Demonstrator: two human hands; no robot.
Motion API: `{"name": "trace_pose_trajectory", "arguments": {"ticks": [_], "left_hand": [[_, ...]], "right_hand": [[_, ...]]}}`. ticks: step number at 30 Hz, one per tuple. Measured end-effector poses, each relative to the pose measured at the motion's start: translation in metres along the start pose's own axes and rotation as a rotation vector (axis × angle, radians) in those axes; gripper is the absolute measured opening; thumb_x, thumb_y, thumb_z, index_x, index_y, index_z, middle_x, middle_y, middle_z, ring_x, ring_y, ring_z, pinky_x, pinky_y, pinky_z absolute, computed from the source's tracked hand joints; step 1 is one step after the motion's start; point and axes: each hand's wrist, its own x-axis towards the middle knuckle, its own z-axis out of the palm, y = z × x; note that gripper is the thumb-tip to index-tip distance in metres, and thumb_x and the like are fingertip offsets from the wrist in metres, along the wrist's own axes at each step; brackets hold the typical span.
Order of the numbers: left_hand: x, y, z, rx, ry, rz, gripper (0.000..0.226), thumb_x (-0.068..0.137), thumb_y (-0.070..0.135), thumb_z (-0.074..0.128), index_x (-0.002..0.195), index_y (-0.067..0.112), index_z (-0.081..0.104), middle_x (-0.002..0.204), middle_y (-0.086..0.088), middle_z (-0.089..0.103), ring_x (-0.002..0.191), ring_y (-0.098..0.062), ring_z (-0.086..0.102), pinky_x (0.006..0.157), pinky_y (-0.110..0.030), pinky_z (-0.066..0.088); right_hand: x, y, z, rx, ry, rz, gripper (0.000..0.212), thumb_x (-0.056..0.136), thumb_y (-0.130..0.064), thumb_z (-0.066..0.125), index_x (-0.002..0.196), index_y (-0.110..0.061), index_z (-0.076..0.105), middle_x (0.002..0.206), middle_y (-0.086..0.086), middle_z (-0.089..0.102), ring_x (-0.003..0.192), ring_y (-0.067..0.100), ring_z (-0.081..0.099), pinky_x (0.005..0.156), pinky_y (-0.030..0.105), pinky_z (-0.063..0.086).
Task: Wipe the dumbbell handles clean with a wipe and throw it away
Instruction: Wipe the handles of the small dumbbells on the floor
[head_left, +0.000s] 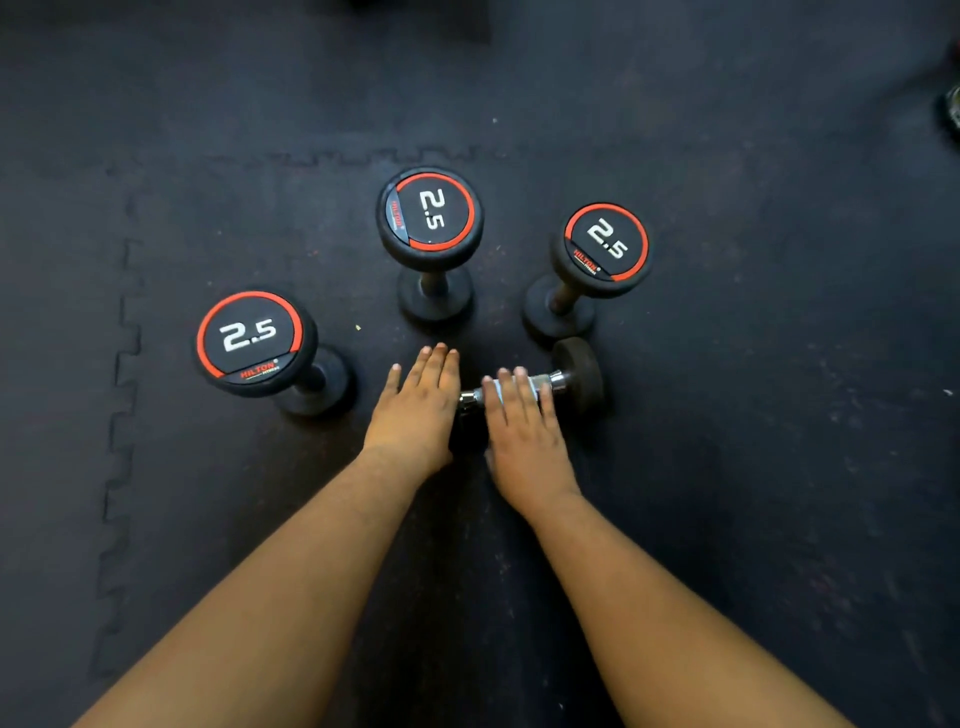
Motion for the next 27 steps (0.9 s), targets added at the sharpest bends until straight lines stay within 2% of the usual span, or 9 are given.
{"name": "trace_pose_trajectory", "arguments": {"ticks": [5,9,14,17,19,21,23,24,27], "left_hand": [[0.0,0.001,0.001,-0.03,0.002,-0.003,0.126,0.077,0.028,0.084,0.161,0.011,-0.008,0.171,-0.007,-0.007,0.158,-0.022,-0.006,0.127,-0.049,0.01],[0.002,0.0,-0.002,-0.031,0.008,0.003,0.123,0.079,0.03,0.082,0.161,0.01,-0.008,0.171,-0.008,-0.007,0.158,-0.022,-0.006,0.128,-0.048,0.008],[0.002,0.0,0.001,-0.048,0.02,0.016,0.127,0.076,0.029,0.085,0.161,0.01,-0.008,0.171,-0.007,-0.007,0.158,-0.022,-0.005,0.128,-0.048,0.009],[0.002,-0.002,0.004,-0.065,0.04,0.021,0.113,0.084,0.02,0.075,0.161,0.012,-0.007,0.171,-0.007,-0.006,0.157,-0.022,-0.006,0.127,-0.049,0.011],[0.0,-0.003,0.004,-0.069,0.053,0.035,0.106,0.089,0.015,0.068,0.161,0.013,-0.008,0.171,-0.006,-0.007,0.157,-0.021,-0.007,0.127,-0.049,0.011],[-0.003,-0.003,0.007,-0.073,0.069,0.044,0.101,0.092,0.014,0.064,0.161,0.013,-0.009,0.171,-0.007,-0.008,0.157,-0.021,-0.008,0.127,-0.049,0.011],[-0.002,-0.001,0.009,-0.092,0.079,0.034,0.1,0.092,0.017,0.064,0.161,0.012,-0.008,0.171,-0.007,-0.006,0.157,-0.022,-0.008,0.127,-0.049,0.01],[-0.001,-0.001,0.01,-0.11,0.085,0.024,0.104,0.09,0.021,0.068,0.162,0.012,-0.006,0.171,-0.007,-0.005,0.157,-0.022,-0.007,0.128,-0.049,0.01],[-0.001,0.0,0.011,-0.114,0.091,0.011,0.118,0.081,0.03,0.079,0.162,0.013,-0.006,0.171,-0.007,-0.003,0.158,-0.022,-0.006,0.128,-0.048,0.006]], "right_hand": [[0.001,0.016,0.005,-0.046,0.048,0.153,0.074,0.089,-0.011,0.06,0.154,0.001,0.027,0.16,0.025,0.026,0.151,0.04,0.018,0.124,0.052,0.018],[0.01,-0.005,0.009,-0.046,0.087,-0.075,0.064,0.092,-0.016,0.053,0.152,-0.004,0.036,0.154,0.019,0.04,0.148,0.036,0.03,0.122,0.054,0.021],[0.013,0.014,0.0,0.004,0.105,0.177,0.055,0.091,-0.004,0.04,0.145,-0.004,0.047,0.149,0.019,0.047,0.146,0.035,0.036,0.123,0.05,0.023],[0.018,-0.01,-0.004,0.089,0.112,0.006,0.055,0.09,-0.012,0.029,0.138,-0.008,0.056,0.14,0.014,0.057,0.137,0.032,0.048,0.117,0.052,0.035],[0.019,-0.015,-0.002,0.122,0.146,-0.128,0.053,0.09,-0.015,0.032,0.134,-0.011,0.061,0.137,0.01,0.062,0.133,0.028,0.054,0.115,0.048,0.038],[0.008,-0.012,-0.002,0.251,0.221,-0.104,0.045,0.091,-0.013,0.043,0.13,-0.014,0.065,0.134,0.006,0.065,0.13,0.023,0.056,0.113,0.043,0.039],[-0.015,-0.019,-0.002,0.553,0.306,0.118,0.041,0.091,-0.008,0.049,0.127,-0.015,0.069,0.131,0.001,0.067,0.126,0.015,0.058,0.111,0.034,0.042],[-0.025,-0.027,-0.005,0.75,0.329,0.338,0.041,0.092,-0.004,0.052,0.127,-0.017,0.069,0.129,-0.003,0.067,0.123,0.01,0.059,0.109,0.028,0.043],[-0.024,-0.041,-0.015,1.472,0.373,1.274,0.038,0.098,-0.002,0.05,0.126,-0.021,0.067,0.124,0.001,0.067,0.118,0.019,0.062,0.1,0.033,0.052]]}}
